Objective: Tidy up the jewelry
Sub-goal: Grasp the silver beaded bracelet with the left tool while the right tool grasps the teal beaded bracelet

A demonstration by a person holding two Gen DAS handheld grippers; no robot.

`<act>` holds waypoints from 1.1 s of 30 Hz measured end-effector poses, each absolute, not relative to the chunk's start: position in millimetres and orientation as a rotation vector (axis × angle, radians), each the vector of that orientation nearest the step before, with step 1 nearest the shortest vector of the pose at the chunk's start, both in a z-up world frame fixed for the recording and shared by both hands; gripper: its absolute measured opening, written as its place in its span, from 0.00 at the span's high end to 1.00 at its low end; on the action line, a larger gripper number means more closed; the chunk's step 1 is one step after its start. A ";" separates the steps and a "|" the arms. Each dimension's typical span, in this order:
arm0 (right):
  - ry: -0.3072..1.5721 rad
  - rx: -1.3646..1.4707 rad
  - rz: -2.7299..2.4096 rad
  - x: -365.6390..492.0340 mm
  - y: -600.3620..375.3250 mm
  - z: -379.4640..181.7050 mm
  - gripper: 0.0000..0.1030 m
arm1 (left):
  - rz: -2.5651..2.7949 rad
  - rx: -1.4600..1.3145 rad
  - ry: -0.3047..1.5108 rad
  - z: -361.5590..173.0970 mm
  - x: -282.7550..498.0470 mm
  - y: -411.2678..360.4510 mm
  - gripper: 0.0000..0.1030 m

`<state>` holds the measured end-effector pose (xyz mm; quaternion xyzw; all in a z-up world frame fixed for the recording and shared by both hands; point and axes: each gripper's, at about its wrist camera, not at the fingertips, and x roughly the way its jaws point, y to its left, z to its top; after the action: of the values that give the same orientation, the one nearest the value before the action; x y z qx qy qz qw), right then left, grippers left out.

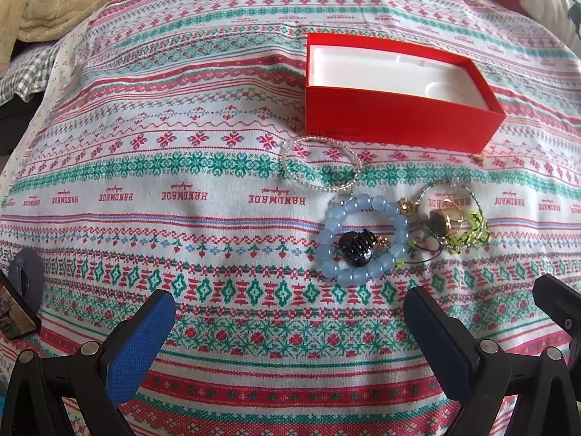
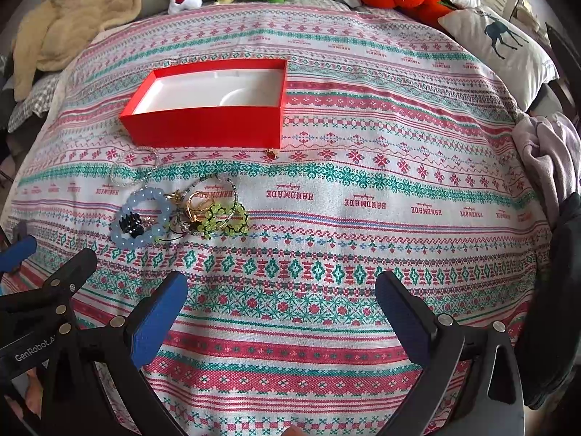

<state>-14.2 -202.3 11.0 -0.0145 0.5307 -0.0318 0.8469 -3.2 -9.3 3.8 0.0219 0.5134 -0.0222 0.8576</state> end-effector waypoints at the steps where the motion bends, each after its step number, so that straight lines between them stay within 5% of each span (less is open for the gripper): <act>1: 1.118 -0.032 -0.064 -14.1 -202.1 12.1 0.00 | -0.045 0.046 1.078 3.2 -2.5 -8.5 0.00; 22: 1.232 0.120 0.038 44.0 -239.3 13.1 0.00 | -0.112 -0.011 1.134 16.6 55.8 15.3 0.02; 26: 1.267 0.216 0.119 55.7 -240.1 5.2 0.09 | -0.137 -0.093 1.153 1.9 74.5 25.0 0.12; 28: 1.279 0.271 0.158 62.0 -238.8 0.7 0.15 | -0.146 -0.139 1.161 -7.1 82.7 29.7 0.27; 33: 1.302 0.288 0.165 76.7 -229.4 -12.3 0.32 | -0.170 -0.223 1.206 -24.5 101.8 27.5 0.47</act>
<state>76.7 -229.4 -12.3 0.1336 0.6031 0.0764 0.7827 101.8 27.5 -24.5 -0.1047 0.5654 -0.0795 0.8143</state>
